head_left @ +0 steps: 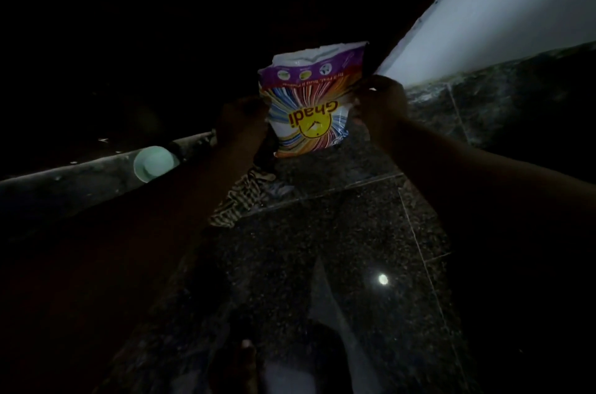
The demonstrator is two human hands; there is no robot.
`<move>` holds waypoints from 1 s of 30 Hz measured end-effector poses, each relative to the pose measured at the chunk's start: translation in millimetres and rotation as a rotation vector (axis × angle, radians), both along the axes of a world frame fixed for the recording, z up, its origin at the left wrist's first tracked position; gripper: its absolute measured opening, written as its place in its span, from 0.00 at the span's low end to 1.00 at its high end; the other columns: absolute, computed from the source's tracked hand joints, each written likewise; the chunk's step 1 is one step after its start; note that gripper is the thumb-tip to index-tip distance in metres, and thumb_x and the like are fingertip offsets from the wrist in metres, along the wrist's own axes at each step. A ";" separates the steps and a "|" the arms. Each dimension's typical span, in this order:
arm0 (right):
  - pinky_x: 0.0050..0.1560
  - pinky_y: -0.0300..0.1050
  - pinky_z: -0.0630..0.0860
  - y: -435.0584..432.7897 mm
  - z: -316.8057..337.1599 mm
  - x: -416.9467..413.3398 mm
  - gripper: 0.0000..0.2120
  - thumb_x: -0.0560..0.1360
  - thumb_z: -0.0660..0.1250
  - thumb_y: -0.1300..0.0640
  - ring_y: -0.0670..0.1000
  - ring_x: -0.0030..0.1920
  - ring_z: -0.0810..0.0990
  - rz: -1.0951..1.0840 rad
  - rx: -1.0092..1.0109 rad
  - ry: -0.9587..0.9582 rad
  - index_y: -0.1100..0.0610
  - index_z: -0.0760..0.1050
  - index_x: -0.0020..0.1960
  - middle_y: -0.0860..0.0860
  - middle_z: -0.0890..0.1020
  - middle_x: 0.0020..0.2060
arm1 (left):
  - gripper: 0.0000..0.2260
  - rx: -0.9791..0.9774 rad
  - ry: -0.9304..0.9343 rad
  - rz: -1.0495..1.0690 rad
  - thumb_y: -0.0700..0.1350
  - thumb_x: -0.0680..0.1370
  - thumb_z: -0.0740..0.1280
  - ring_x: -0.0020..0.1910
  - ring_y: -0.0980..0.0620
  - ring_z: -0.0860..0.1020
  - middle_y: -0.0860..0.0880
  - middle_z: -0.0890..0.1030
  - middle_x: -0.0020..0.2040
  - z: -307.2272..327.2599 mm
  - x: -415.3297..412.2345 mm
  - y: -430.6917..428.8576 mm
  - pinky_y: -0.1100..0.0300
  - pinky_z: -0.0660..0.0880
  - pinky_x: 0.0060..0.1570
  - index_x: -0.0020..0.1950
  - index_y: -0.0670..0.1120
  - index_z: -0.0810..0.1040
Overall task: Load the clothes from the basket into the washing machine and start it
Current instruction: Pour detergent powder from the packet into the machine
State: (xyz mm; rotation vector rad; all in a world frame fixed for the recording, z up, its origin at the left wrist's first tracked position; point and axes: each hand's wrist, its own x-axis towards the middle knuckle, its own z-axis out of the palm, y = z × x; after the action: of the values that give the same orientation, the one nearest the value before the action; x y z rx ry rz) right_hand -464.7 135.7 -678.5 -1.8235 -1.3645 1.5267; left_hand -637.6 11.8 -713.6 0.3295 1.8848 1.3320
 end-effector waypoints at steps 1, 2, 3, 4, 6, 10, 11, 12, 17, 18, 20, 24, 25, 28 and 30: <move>0.35 0.48 0.78 -0.2 1.9 -3.6 0.08 0.79 0.63 0.66 0.53 0.31 0.80 0.000 -0.019 0.027 0.57 0.80 0.48 0.60 0.83 0.38 | 0.03 0.025 -0.003 -0.014 0.36 0.80 0.67 0.52 0.47 0.78 0.46 0.79 0.49 -1.3 0.7 0.3 0.54 0.76 0.50 0.52 0.43 0.76; 0.39 0.49 0.79 -0.3 1.5 -5.7 0.07 0.79 0.63 0.66 0.53 0.35 0.80 0.013 -0.048 0.071 0.58 0.79 0.49 0.59 0.83 0.41 | 0.07 0.059 -0.015 -0.034 0.34 0.80 0.66 0.52 0.49 0.78 0.46 0.78 0.52 -2.3 2.0 0.9 0.56 0.77 0.50 0.56 0.43 0.74; 0.42 0.49 0.80 -0.7 1.5 -6.6 0.05 0.80 0.63 0.64 0.54 0.40 0.81 0.039 -0.070 0.097 0.58 0.78 0.51 0.58 0.83 0.44 | 0.10 0.085 -0.025 -0.056 0.32 0.80 0.64 0.52 0.51 0.78 0.47 0.77 0.54 -2.2 3.9 0.5 0.60 0.77 0.50 0.60 0.43 0.72; 0.45 0.49 0.81 -3.4 3.5 -6.2 0.06 0.81 0.64 0.62 0.54 0.44 0.82 0.074 -0.079 0.094 0.58 0.78 0.56 0.56 0.82 0.48 | 0.12 0.083 -0.030 -0.064 0.31 0.81 0.64 0.53 0.53 0.77 0.48 0.76 0.55 -1.2 6.3 -0.8 0.63 0.77 0.49 0.62 0.42 0.71; 0.45 0.49 0.82 -10.5 6.8 -1.1 0.11 0.82 0.63 0.59 0.53 0.49 0.81 0.114 -0.102 0.101 0.56 0.74 0.64 0.54 0.81 0.52 | 0.14 0.056 -0.014 -0.063 0.30 0.81 0.63 0.56 0.49 0.76 0.48 0.77 0.55 4.0 10.6 -7.3 0.59 0.75 0.52 0.67 0.37 0.71; 0.44 0.49 0.78 -24.7 25.2 17.4 0.11 0.81 0.62 0.63 0.54 0.46 0.79 0.125 -0.166 0.150 0.55 0.74 0.62 0.57 0.79 0.50 | 0.16 0.053 -0.016 -0.094 0.31 0.81 0.62 0.62 0.45 0.75 0.42 0.76 0.63 29.6 22.0 -30.9 0.55 0.76 0.57 0.69 0.41 0.71; 0.43 0.48 0.77 -29.2 36.7 22.8 0.09 0.80 0.63 0.62 0.53 0.44 0.78 0.132 -0.183 0.154 0.54 0.75 0.59 0.57 0.79 0.48 | 0.14 0.055 -0.031 -0.088 0.31 0.81 0.62 0.62 0.44 0.75 0.43 0.77 0.61 42.7 26.5 -36.0 0.52 0.75 0.60 0.66 0.42 0.73; 0.42 0.48 0.75 -33.9 47.5 26.9 0.08 0.79 0.63 0.60 0.52 0.40 0.77 0.138 -0.198 0.155 0.54 0.76 0.56 0.56 0.79 0.46 | 0.13 0.062 -0.055 -0.082 0.31 0.81 0.62 0.62 0.44 0.76 0.43 0.78 0.59 55.8 31.2 -39.9 0.49 0.74 0.62 0.63 0.43 0.74; 0.42 0.53 0.74 -56.5 125.1 51.1 0.10 0.78 0.66 0.55 0.55 0.40 0.76 0.211 -0.163 0.059 0.55 0.80 0.58 0.60 0.79 0.43 | 0.12 0.001 -0.115 -0.045 0.34 0.79 0.68 0.61 0.33 0.78 0.36 0.79 0.58 131.6 56.0 -50.7 0.36 0.75 0.62 0.62 0.41 0.76; 0.41 0.53 0.73 -60.0 142.3 55.1 0.12 0.77 0.66 0.55 0.55 0.39 0.76 0.224 -0.164 0.062 0.56 0.80 0.58 0.60 0.80 0.42 | 0.14 -0.014 -0.132 -0.047 0.36 0.78 0.71 0.59 0.32 0.79 0.34 0.80 0.58 148.5 60.8 -53.2 0.34 0.75 0.60 0.62 0.42 0.76; 0.43 0.55 0.75 -68.1 190.4 67.3 0.08 0.78 0.66 0.58 0.55 0.39 0.76 0.241 -0.156 0.052 0.57 0.79 0.56 0.59 0.79 0.40 | 0.12 -0.020 -0.144 -0.052 0.39 0.77 0.72 0.52 0.34 0.80 0.30 0.79 0.58 195.5 74.0 -56.8 0.32 0.76 0.54 0.59 0.44 0.78; 0.48 0.68 0.79 -88.2 296.8 95.1 0.05 0.74 0.67 0.62 0.58 0.43 0.78 0.275 -0.113 0.013 0.60 0.78 0.49 0.61 0.78 0.41 | 0.05 -0.002 -0.083 -0.090 0.39 0.79 0.70 0.49 0.41 0.78 0.40 0.82 0.48 312.8 111.4 -63.6 0.46 0.78 0.48 0.54 0.45 0.81; 0.50 0.70 0.78 -94.5 326.9 104.0 0.06 0.71 0.67 0.61 0.59 0.43 0.79 0.282 -0.099 0.023 0.58 0.77 0.48 0.61 0.79 0.41 | 0.04 -0.003 -0.049 -0.116 0.40 0.79 0.70 0.48 0.43 0.79 0.44 0.82 0.46 343.9 121.0 -66.7 0.51 0.77 0.47 0.52 0.46 0.82; 0.56 0.65 0.80 -113.1 414.9 130.6 0.15 0.70 0.70 0.62 0.61 0.52 0.82 0.308 -0.043 -0.005 0.57 0.78 0.56 0.61 0.82 0.52 | 0.07 0.028 0.048 -0.198 0.40 0.79 0.69 0.42 0.51 0.81 0.48 0.83 0.42 437.7 150.2 -77.6 0.55 0.76 0.46 0.43 0.49 0.83; 0.60 0.58 0.80 -125.4 474.8 153.1 0.19 0.72 0.71 0.63 0.59 0.55 0.82 0.356 0.023 -0.038 0.56 0.77 0.62 0.59 0.81 0.57 | 0.08 0.053 0.088 -0.242 0.40 0.79 0.69 0.39 0.56 0.81 0.49 0.83 0.41 504.1 172.1 -86.8 0.58 0.75 0.45 0.42 0.49 0.83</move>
State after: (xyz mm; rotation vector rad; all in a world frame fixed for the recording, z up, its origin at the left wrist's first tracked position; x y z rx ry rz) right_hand -311.7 10.3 -203.7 -1.6673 -1.7929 1.6413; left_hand -465.5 -75.1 -209.5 0.6321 1.8167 1.2219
